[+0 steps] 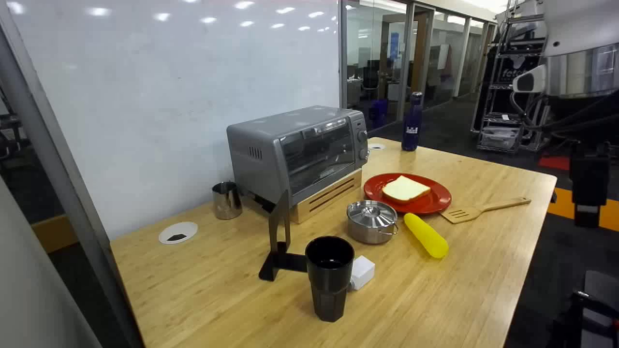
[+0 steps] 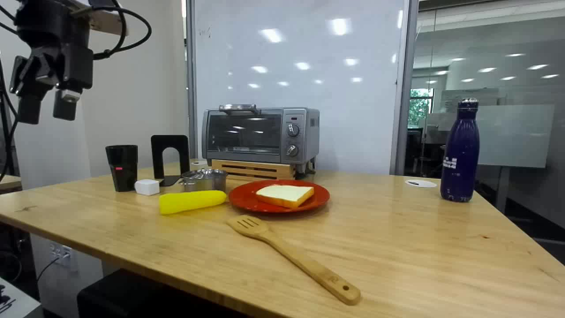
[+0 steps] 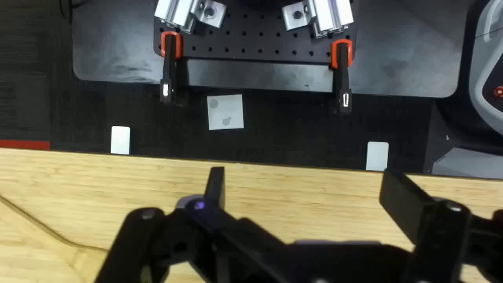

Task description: Use the spatula to pick up the slice of bread.

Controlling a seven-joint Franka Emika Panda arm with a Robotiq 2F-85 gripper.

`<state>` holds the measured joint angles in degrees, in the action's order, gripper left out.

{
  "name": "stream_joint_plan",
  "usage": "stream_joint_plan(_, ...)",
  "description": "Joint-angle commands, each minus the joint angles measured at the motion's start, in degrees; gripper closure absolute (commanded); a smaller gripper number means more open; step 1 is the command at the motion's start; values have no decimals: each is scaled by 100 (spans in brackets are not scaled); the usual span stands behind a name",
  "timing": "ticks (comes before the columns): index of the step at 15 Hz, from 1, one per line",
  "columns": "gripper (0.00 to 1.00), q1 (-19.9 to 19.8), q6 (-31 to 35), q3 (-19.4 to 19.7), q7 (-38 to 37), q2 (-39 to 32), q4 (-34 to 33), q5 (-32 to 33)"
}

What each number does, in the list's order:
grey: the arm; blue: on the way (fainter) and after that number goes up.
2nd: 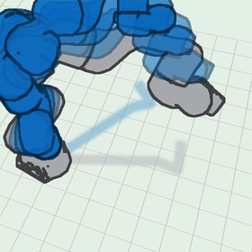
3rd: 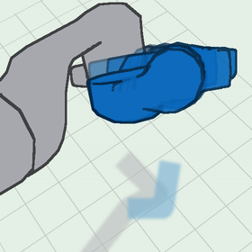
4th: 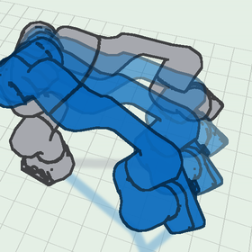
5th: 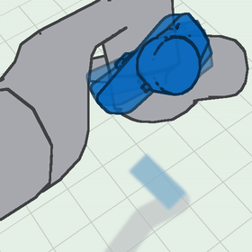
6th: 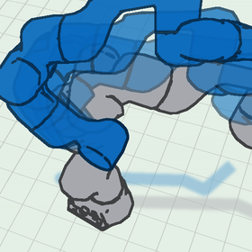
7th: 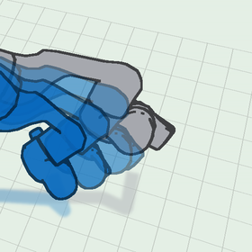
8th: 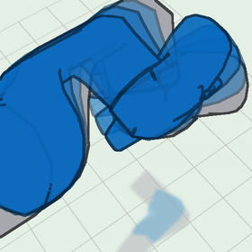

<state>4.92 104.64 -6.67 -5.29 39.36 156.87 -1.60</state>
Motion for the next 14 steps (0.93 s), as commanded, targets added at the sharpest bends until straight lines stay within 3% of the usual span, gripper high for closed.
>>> stream_joint_plan(1, 0, 14, -18, 13, -8, -1, -12, 8)
stream_joint_plan(10, 0, 14, -18, 13, -8, -1, -12, 8)
stream_joint_plan(14, 0, -255, 642, 545, 744, -19, 179, 476)
